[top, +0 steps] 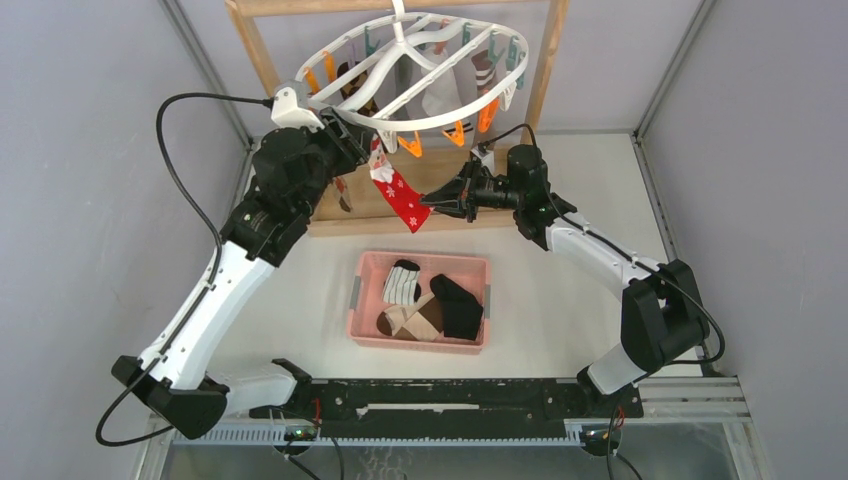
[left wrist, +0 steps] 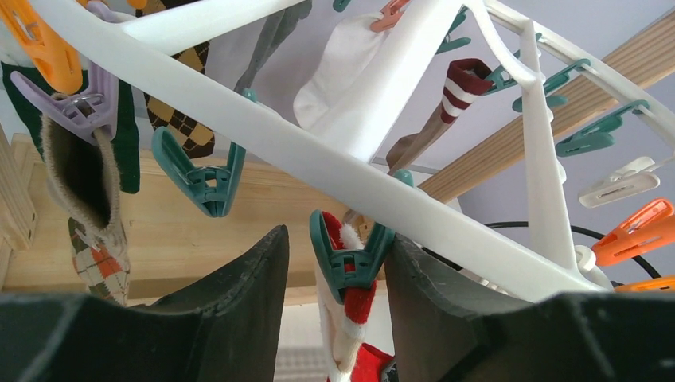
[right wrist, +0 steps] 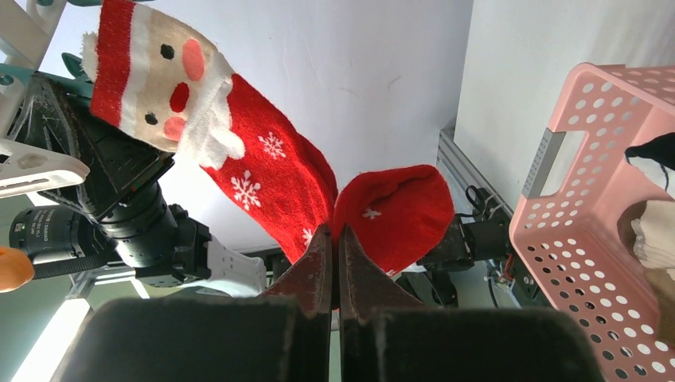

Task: Remove the socks clipped to the hanger
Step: Remove the sock from the hanger.

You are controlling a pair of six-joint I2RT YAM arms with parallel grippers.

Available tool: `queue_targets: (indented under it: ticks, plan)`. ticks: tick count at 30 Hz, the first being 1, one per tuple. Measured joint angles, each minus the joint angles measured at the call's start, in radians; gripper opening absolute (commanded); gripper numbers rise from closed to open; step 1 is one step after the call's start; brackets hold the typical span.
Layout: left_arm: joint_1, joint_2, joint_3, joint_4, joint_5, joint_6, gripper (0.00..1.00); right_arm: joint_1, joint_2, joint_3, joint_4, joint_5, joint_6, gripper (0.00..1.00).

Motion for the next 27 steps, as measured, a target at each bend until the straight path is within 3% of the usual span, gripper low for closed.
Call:
queue_targets:
  ticks: [12,15,21,27]
  plan:
    - [0.002,0.003,0.0,0.022,0.0,-0.023,0.48,0.002,0.0,0.0,-0.014,-0.003,-0.011,0.0]
    - [0.002,0.003,0.0,0.027,0.0,-0.03,0.39,0.003,0.0,0.0,-0.017,-0.004,-0.015,0.0]
    - [0.002,0.003,0.0,0.052,0.002,-0.047,0.06,0.003,0.0,-0.001,-0.017,-0.005,-0.016,0.0]
    - [0.002,0.003,0.0,0.06,0.004,-0.047,0.01,0.003,0.0,-0.003,-0.018,-0.007,-0.018,0.0]
